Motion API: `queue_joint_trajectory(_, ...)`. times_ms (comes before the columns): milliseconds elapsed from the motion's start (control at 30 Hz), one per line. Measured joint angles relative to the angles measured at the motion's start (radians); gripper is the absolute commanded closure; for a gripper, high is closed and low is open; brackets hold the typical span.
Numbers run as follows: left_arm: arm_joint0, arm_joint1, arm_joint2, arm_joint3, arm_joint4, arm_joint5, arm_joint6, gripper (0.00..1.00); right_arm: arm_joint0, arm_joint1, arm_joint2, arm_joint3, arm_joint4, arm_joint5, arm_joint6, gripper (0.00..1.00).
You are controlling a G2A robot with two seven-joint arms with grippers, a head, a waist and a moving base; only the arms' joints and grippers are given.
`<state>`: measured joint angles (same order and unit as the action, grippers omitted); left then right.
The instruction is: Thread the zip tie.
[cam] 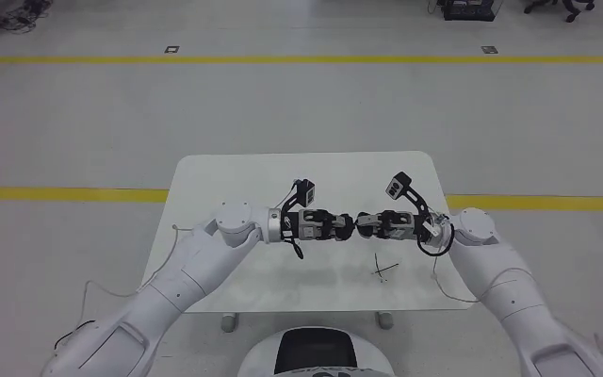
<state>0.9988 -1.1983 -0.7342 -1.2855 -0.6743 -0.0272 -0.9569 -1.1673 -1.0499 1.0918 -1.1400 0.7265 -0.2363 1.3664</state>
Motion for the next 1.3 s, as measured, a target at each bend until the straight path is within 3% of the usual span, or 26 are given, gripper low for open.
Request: queue_joint_trajectory(1300, -0.005, -0.004, -0.007, 0.02, 0.003, 0.01, 0.005, 0.94, 0.007, -0.01, -0.008, -0.003, -0.021, 0.002, 0.024, 1.0)
